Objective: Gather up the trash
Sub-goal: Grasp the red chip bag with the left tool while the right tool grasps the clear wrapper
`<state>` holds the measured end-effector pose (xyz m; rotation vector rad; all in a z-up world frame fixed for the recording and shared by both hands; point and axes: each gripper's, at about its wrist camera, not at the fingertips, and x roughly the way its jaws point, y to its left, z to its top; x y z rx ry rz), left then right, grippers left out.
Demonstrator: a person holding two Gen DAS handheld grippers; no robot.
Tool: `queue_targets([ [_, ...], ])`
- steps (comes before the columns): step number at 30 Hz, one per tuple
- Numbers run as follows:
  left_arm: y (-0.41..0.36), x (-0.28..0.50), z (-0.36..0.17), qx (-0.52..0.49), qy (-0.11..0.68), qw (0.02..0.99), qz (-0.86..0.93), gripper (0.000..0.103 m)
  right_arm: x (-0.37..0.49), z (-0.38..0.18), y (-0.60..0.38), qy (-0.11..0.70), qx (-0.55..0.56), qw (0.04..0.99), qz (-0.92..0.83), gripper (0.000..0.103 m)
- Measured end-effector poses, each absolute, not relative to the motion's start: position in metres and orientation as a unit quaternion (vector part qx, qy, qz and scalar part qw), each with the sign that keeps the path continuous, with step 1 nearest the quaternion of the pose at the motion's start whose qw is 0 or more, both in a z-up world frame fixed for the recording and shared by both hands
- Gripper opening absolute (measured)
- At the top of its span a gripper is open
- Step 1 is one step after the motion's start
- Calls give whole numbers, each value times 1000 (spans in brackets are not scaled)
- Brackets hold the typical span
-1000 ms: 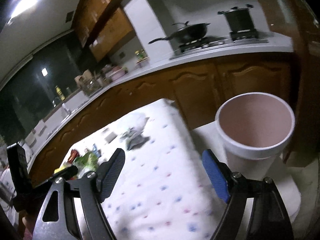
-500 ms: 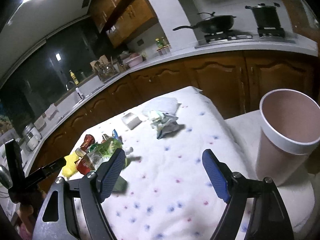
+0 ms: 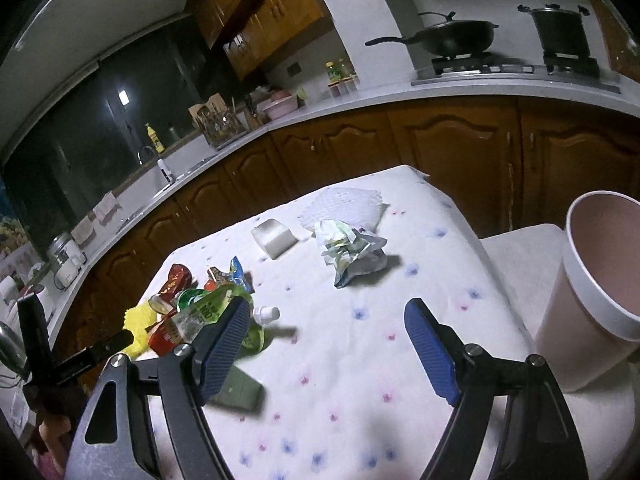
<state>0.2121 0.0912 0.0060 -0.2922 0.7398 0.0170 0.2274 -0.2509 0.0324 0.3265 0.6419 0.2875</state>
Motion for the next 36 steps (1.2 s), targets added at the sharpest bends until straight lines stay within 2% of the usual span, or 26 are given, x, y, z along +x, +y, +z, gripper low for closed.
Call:
queue_targets([
  [16,110,260,-28,-147,400,905,17,83,337,7,-224,364,119,914,136,81],
  [18,109,263,-31,-145,406,902,16,75,349,0,-220,373,113,911,132,81],
  [20,110,265,-34,-157,414,897,1,49,357,-8,-216,386,106,907,130,79],
  [21,111,266,-35,-163,416,895,-3,49,358,-10,-214,388,103,907,129,74],
  [22,112,265,-35,-165,412,896,-4,45,358,-13,-213,391,100,906,127,54],
  [23,112,264,-34,-164,409,898,-7,36,358,-15,-213,394,100,905,125,27],
  [24,112,263,-33,-161,409,898,-7,30,358,-17,-214,399,103,902,128,14],
  [25,112,262,-32,-159,410,898,-10,14,358,-18,-215,402,107,900,128,4],
  [26,112,260,-32,-160,411,897,-15,4,354,-18,-217,400,109,901,126,3],
  [36,116,232,4,-148,358,922,-16,1,313,7,-225,360,128,912,148,0],
])
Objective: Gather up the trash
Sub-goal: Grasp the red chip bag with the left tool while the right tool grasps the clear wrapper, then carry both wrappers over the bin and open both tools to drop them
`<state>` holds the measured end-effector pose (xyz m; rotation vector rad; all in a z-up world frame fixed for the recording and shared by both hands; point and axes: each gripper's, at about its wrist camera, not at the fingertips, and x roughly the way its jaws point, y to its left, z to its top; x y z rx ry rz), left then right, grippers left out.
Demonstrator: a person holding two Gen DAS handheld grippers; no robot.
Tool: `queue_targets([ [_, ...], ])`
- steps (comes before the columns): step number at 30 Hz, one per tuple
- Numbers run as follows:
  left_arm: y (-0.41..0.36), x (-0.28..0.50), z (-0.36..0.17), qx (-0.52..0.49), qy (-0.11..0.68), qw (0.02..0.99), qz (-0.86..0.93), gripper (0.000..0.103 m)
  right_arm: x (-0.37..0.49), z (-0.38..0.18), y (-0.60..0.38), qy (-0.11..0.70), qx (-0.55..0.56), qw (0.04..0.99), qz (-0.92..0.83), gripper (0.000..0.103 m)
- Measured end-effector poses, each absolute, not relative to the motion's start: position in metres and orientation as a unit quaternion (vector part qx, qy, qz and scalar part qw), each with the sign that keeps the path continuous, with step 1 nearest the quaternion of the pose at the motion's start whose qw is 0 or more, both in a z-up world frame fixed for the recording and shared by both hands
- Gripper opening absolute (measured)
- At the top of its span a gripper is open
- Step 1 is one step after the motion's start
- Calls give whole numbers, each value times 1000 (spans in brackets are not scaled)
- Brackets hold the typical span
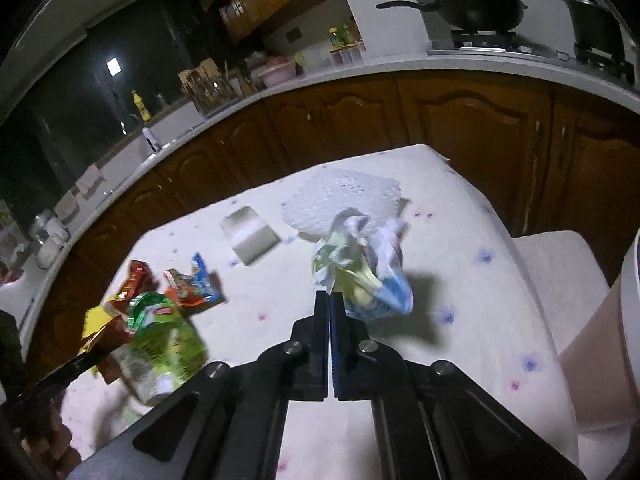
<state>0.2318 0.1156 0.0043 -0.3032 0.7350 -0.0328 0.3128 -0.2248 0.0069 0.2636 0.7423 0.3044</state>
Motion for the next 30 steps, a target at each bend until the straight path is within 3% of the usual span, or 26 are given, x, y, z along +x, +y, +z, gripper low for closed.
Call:
queue_targets([
  [12,97,209,56,-155,297,940,-58,1,263,40,-246,320,155,921,156,0],
  [30,-12,217,61,-133,310,924,-179,1,187,60,-327,269,187,941,83,0],
])
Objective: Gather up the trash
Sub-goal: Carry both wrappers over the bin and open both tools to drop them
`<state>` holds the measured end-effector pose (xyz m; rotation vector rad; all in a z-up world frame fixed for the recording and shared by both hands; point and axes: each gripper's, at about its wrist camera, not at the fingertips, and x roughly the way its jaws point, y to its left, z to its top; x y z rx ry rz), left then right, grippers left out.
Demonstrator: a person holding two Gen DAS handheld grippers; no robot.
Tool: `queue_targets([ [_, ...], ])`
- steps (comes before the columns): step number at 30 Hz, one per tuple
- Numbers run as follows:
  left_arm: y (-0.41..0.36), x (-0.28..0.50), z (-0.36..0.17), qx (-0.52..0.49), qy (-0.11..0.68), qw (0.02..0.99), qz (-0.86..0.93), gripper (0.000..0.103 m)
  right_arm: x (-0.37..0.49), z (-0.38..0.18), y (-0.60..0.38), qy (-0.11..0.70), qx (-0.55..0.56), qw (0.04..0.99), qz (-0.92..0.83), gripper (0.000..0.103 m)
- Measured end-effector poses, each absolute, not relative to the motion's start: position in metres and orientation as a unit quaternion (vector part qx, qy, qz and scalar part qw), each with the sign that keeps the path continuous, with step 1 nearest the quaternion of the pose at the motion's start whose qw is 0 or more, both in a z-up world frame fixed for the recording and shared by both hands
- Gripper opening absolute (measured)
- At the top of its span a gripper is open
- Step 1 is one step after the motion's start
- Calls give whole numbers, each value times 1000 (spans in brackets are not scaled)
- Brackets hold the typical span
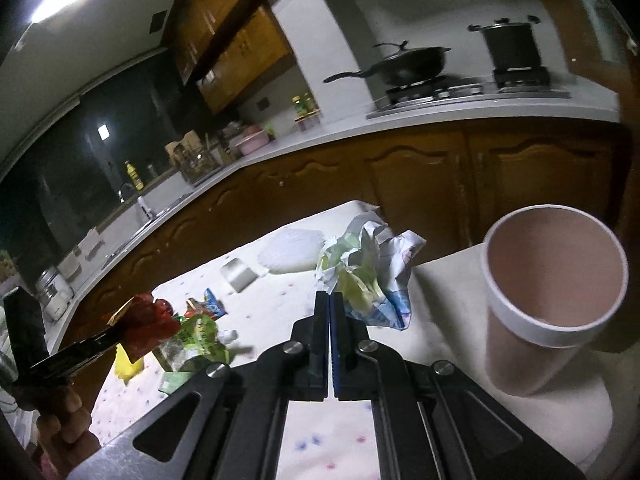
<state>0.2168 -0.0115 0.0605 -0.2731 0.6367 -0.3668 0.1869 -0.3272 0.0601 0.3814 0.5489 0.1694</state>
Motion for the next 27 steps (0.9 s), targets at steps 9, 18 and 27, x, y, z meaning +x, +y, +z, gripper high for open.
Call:
queue_targets([
  [9,-63,222,69,-119,310,916,-224,1,166,67,-366,255,196,946,46,0],
  [18,-114,232,74,-104,313,907,-261,1,154,65,-395,245,203,948,12,0],
  [27,-178,246,78,-79,317,896,-302,1,154,58,-427,242,210,947,-16,0],
])
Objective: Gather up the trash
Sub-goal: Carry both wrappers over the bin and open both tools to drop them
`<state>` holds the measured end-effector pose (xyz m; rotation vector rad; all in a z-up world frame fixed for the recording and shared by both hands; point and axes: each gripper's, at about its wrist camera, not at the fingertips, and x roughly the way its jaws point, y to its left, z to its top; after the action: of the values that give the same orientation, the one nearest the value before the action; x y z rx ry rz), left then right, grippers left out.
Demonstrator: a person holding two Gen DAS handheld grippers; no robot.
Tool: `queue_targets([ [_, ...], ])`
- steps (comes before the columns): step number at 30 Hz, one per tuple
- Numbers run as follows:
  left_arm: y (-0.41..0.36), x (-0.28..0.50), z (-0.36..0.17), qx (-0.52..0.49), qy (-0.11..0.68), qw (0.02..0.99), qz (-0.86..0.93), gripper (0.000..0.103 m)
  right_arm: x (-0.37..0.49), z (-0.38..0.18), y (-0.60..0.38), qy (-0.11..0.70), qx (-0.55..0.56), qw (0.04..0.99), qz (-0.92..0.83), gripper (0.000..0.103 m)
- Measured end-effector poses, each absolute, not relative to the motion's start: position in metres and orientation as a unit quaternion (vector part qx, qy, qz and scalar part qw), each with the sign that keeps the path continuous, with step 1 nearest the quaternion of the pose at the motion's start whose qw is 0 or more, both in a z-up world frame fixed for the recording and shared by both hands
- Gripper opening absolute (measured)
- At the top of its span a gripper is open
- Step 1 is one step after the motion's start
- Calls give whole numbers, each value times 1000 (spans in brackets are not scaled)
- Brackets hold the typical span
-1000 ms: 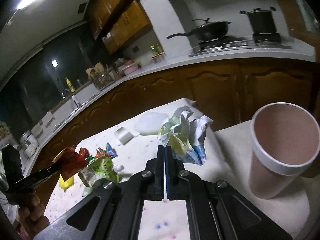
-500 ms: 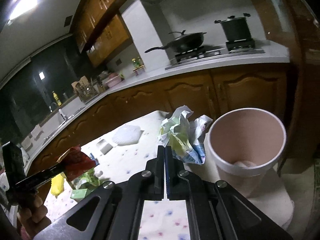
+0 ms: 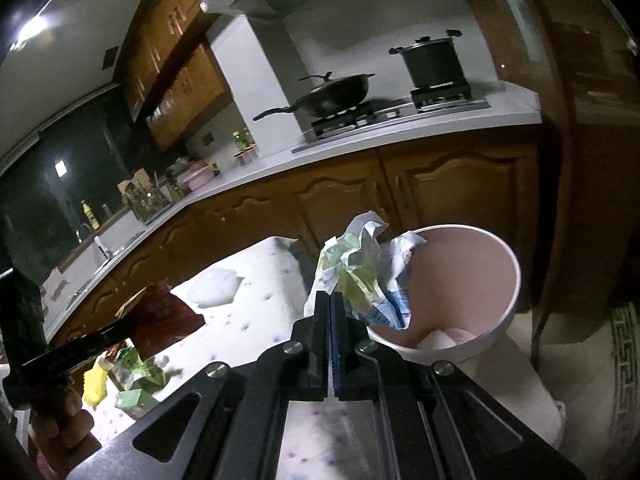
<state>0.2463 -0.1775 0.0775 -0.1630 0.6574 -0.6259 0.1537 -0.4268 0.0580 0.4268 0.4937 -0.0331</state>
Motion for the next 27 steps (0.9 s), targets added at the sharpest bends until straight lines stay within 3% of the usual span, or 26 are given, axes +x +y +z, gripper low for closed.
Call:
queue_targets([
  [21,-359,322,32,-16,387,844,-370,2,184,30,-499,273,228,933,-59,1],
  [25,-367,325,20,-13,401,840,-365,26,186,22,-506,277,240,928,-59,7],
  [27,-368,325,16,-9,404,840,-361,30,187,17,-511,282,252,924,-56,7],
])
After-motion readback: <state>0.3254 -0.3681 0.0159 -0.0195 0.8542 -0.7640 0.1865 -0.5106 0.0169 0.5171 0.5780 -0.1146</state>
